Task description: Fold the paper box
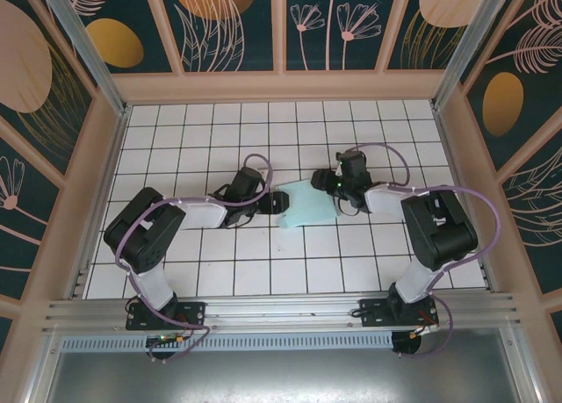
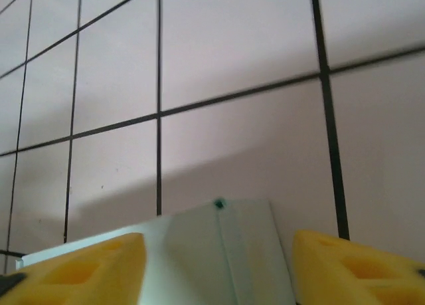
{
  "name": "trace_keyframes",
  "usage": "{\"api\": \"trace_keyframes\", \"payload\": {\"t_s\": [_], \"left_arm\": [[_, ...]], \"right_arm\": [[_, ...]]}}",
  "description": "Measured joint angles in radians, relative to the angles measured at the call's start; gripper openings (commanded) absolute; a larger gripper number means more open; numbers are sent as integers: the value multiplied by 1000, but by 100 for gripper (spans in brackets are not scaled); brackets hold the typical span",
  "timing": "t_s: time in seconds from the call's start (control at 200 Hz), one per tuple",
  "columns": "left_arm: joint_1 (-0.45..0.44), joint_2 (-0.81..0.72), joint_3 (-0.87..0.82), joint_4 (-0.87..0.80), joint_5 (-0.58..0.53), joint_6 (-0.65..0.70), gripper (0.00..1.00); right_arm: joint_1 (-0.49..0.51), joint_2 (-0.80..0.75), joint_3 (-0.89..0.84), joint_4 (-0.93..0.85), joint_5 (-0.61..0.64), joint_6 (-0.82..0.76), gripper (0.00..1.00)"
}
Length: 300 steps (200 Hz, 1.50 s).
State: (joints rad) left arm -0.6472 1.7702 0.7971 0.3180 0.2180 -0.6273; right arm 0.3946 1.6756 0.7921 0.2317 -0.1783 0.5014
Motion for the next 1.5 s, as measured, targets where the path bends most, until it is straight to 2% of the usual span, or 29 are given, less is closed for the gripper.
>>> {"api": "trace_keyframes", "payload": {"t_s": [0.11,0.285,0.45,0.756,1.066,1.336,1.501], "left_arm": [[21,-22,-40,39,11,-35,75],[61,-31,-97,119,52,-87,68],[80,-31,-113,160,104,-109,62],[80,-13,-113,210,164,-126,67],[80,64,-55,214,195,-127,41],[79,72,-61,259,213,-133,34],[83,88,-87,337,229,-159,31]], "right_arm": [[-13,-43,-2,8,11,-5,77],[-51,-166,-114,59,-7,39,78],[-55,-194,-242,131,-60,109,78],[-55,-183,-297,199,-119,176,77],[-55,-172,-297,214,-131,187,76],[-55,-172,-297,214,-131,186,76],[-56,-180,-297,213,-132,182,80]]}}
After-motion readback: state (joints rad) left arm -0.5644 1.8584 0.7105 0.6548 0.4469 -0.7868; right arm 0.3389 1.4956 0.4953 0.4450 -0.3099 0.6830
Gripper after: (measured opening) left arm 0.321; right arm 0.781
